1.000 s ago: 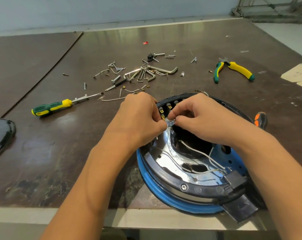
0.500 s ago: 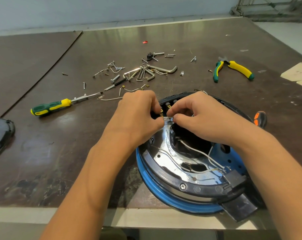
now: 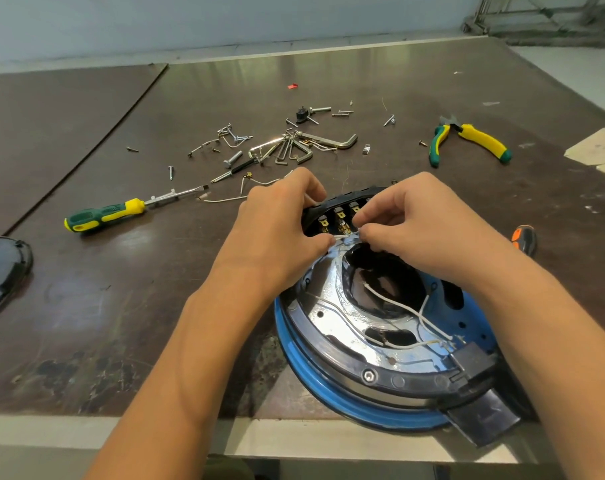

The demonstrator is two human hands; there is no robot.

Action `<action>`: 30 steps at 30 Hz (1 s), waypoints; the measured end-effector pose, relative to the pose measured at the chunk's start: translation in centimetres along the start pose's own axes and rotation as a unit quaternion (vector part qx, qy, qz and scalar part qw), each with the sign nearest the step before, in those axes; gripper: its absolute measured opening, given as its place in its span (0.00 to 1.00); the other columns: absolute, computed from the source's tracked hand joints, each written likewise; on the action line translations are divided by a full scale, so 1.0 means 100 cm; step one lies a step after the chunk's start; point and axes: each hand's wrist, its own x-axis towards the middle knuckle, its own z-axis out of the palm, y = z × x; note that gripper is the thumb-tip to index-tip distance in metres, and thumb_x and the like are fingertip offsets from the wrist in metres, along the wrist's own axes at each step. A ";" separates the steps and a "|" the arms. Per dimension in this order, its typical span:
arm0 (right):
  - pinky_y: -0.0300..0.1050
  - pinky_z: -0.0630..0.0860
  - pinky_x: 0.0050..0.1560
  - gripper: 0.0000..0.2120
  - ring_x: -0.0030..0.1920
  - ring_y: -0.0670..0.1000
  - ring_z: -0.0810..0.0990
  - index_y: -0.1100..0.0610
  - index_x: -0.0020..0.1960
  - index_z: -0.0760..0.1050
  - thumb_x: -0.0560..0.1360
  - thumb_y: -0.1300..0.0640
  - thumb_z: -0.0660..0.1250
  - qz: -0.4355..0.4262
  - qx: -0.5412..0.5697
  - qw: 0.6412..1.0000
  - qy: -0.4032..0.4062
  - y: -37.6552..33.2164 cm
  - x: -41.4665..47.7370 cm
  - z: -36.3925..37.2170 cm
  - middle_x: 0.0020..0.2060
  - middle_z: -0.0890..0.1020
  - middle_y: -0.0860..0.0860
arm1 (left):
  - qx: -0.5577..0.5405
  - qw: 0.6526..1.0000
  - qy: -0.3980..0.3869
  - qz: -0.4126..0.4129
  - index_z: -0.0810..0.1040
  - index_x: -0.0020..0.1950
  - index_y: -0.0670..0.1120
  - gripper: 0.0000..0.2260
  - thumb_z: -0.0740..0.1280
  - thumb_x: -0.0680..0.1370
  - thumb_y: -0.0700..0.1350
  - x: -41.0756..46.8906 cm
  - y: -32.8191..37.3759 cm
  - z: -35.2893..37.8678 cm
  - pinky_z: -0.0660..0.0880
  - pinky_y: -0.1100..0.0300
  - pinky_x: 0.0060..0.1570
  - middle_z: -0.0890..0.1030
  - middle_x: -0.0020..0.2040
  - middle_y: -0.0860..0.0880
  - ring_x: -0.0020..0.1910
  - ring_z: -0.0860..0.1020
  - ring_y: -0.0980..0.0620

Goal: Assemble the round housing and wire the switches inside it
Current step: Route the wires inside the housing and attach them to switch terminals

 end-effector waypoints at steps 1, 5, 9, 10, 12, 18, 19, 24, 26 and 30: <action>0.41 0.78 0.45 0.07 0.39 0.42 0.82 0.48 0.46 0.85 0.75 0.59 0.71 -0.001 0.005 1.000 -0.004 0.000 0.000 0.001 0.32 0.82 0.41 | -0.001 1.000 0.000 0.002 0.75 0.55 0.54 0.20 0.79 0.68 0.50 0.000 0.000 0.000 0.80 0.52 0.53 0.72 0.41 0.64 0.47 0.78 0.56; 0.39 0.74 0.41 0.07 0.38 0.41 0.80 0.48 0.48 0.86 0.76 0.57 0.70 -0.006 -0.011 1.000 -0.008 0.000 0.000 0.002 0.34 0.81 0.40 | -0.003 1.000 0.001 0.007 0.75 0.53 0.55 0.18 0.79 0.68 0.50 0.001 -0.003 0.001 0.80 0.54 0.51 0.72 0.39 0.65 0.46 0.78 0.57; 0.44 0.79 0.45 0.07 0.39 0.44 0.81 0.49 0.46 0.85 0.77 0.57 0.69 0.004 -0.007 1.000 -0.009 0.001 0.000 0.002 0.35 0.82 0.43 | 0.000 1.000 0.001 0.005 0.77 0.55 0.53 0.17 0.78 0.69 0.50 0.002 -0.004 0.002 0.79 0.52 0.54 0.79 0.45 0.59 0.50 0.79 0.54; 0.45 0.79 0.45 0.07 0.39 0.44 0.81 0.49 0.47 0.85 0.77 0.57 0.69 0.000 -0.009 1.000 -0.015 0.000 0.000 0.002 0.35 0.83 0.43 | 0.001 1.000 0.001 0.005 0.77 0.55 0.53 0.17 0.78 0.69 0.50 0.002 -0.004 0.003 0.79 0.51 0.54 0.80 0.48 0.56 0.51 0.79 0.54; 0.45 0.80 0.46 0.07 0.39 0.44 0.81 0.50 0.47 0.85 0.77 0.57 0.68 -0.005 -0.013 1.000 -0.019 0.000 0.000 0.002 0.36 0.83 0.43 | 0.003 1.000 0.000 0.003 0.78 0.57 0.53 0.18 0.77 0.70 0.50 0.002 -0.005 0.003 0.78 0.51 0.56 0.81 0.52 0.54 0.53 0.79 0.54; 0.45 0.80 0.46 0.08 0.38 0.42 0.81 0.49 0.49 0.85 0.77 0.56 0.67 -0.015 -0.024 0.999 -0.021 0.001 0.000 0.004 0.36 0.84 0.44 | 0.015 1.000 0.004 -0.010 0.79 0.59 0.52 0.19 0.76 0.70 0.51 0.002 -0.002 0.006 0.79 0.51 0.57 0.82 0.54 0.54 0.53 0.79 0.54; 0.44 0.79 0.46 0.08 0.37 0.42 0.81 0.49 0.49 0.85 0.78 0.56 0.67 -0.017 -0.025 0.999 -0.021 0.001 0.000 0.004 0.35 0.84 0.44 | 0.017 1.000 0.005 -0.011 0.79 0.60 0.52 0.20 0.76 0.70 0.51 0.002 -0.002 0.006 0.79 0.51 0.57 0.82 0.54 0.53 0.53 0.79 0.54; 0.41 0.79 0.43 0.08 0.35 0.41 0.81 0.46 0.45 0.82 0.77 0.57 0.67 -0.021 -0.025 0.999 -0.018 0.001 -0.001 0.003 0.34 0.84 0.44 | 0.019 1.000 0.002 -0.014 0.78 0.61 0.52 0.21 0.76 0.70 0.52 0.002 -0.002 0.005 0.79 0.52 0.57 0.82 0.55 0.54 0.53 0.80 0.54; 0.42 0.80 0.43 0.08 0.35 0.41 0.81 0.47 0.44 0.82 0.77 0.57 0.67 -0.020 -0.026 0.999 -0.017 0.000 -0.001 0.003 0.34 0.84 0.45 | 0.019 1.000 0.000 -0.012 0.78 0.62 0.52 0.21 0.77 0.70 0.51 0.003 -0.001 0.004 0.79 0.52 0.58 0.82 0.56 0.53 0.54 0.79 0.54; 0.43 0.80 0.44 0.07 0.36 0.41 0.81 0.48 0.45 0.84 0.77 0.57 0.67 -0.015 -0.024 0.999 -0.017 0.000 -0.001 0.003 0.34 0.84 0.45 | 0.020 1.000 -0.008 -0.015 0.79 0.62 0.52 0.22 0.77 0.70 0.51 0.003 -0.002 0.003 0.78 0.54 0.58 0.82 0.57 0.53 0.54 0.79 0.55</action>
